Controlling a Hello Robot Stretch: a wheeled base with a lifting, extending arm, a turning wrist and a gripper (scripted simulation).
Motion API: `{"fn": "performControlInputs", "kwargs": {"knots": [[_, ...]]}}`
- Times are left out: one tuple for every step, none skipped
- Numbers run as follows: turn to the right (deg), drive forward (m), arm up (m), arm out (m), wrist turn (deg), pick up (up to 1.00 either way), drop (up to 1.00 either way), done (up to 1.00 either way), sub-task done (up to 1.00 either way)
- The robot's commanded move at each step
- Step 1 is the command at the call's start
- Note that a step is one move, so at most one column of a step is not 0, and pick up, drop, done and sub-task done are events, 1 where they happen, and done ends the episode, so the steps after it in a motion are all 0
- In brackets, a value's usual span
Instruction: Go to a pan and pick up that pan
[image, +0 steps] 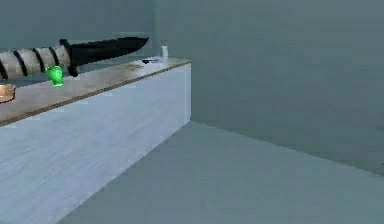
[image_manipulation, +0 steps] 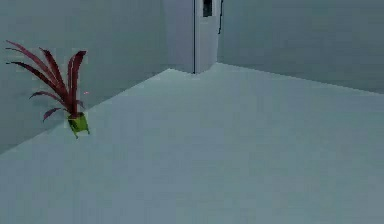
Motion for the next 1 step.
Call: {"fn": "performControlInputs", "kwargs": {"knots": [[0.0,0.15,0.0,0.0,0.0,0.0,0.0,0.0,0.0]]}}
